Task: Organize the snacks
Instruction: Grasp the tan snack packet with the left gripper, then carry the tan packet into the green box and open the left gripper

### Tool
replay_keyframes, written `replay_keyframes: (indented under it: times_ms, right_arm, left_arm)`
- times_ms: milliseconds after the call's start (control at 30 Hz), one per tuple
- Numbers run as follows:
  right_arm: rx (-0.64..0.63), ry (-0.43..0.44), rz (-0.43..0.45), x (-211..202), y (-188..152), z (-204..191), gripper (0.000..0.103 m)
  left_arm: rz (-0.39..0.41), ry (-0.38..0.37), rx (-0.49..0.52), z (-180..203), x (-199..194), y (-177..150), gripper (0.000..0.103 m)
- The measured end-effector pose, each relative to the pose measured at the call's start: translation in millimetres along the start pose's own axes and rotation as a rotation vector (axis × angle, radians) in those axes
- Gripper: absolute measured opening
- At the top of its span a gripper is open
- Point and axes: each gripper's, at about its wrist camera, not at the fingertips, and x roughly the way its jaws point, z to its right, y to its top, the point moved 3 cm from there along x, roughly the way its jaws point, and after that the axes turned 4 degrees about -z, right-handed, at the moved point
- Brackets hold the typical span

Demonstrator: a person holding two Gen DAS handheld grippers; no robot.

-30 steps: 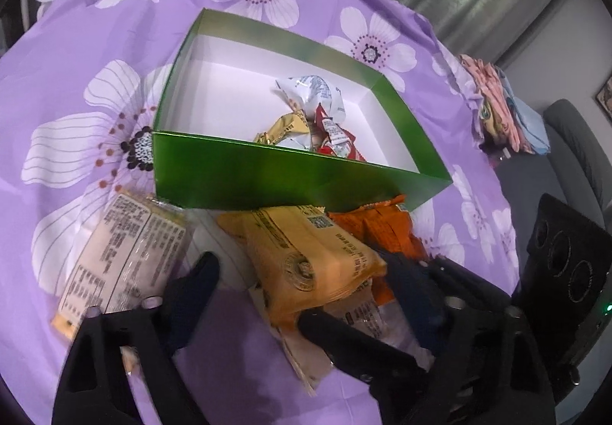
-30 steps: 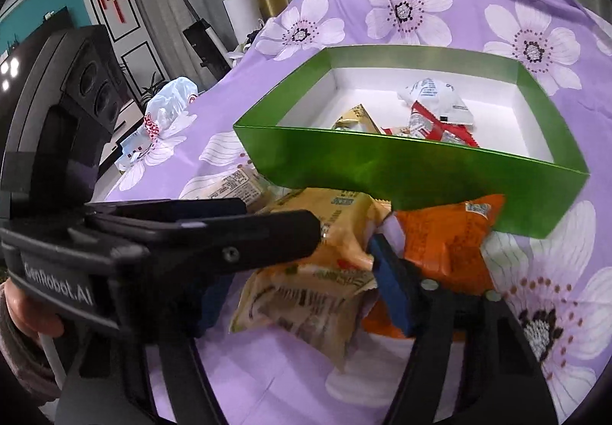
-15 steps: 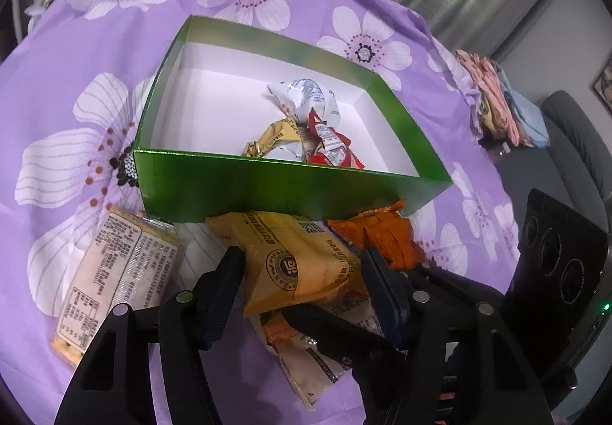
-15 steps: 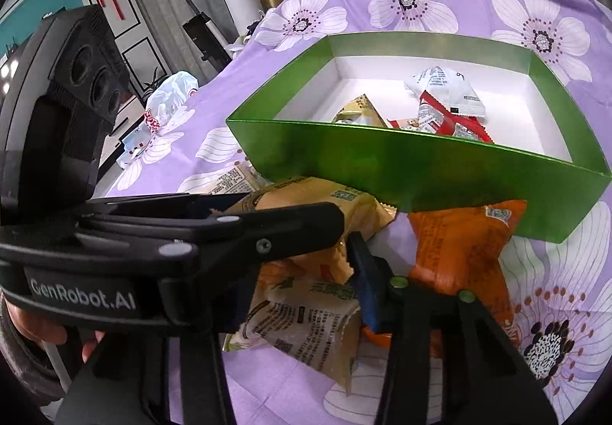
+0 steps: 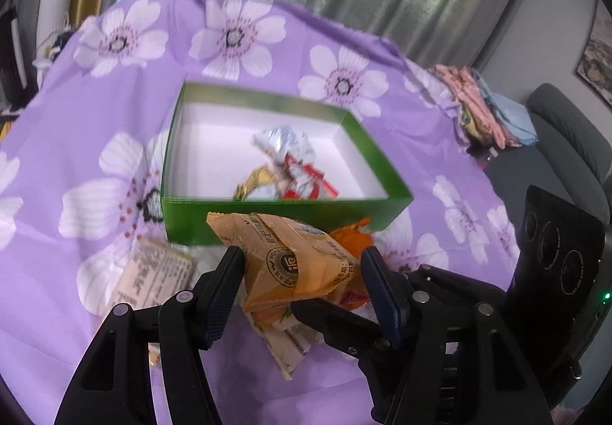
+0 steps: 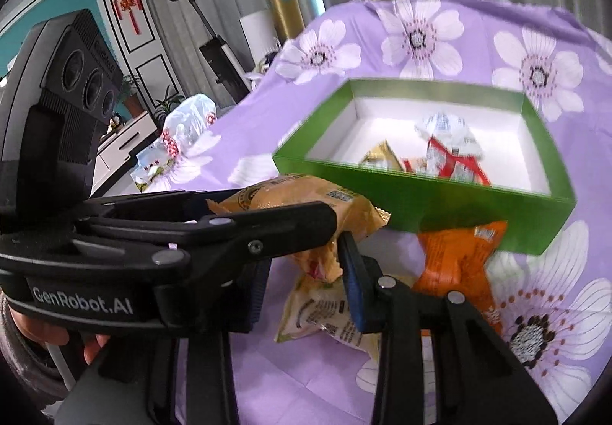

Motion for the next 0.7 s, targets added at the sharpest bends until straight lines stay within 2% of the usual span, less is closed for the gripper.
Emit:
replay_keyframes:
  times_ms: [333, 700]
  right_arm:
    - [-0.022, -0.028, 0.087, -21.1, 31.5, 6.1, 0.036]
    - [-0.011, -0.076, 0.106, -7.5, 60.3, 37.5, 0.036]
  left_arm:
    - [0.052, -0.027, 0.027, 10.7, -2.4, 35.2, 0.063]
    - [0.031, -0.058, 0.017, 9.2, 37.5, 71.6, 0.063]
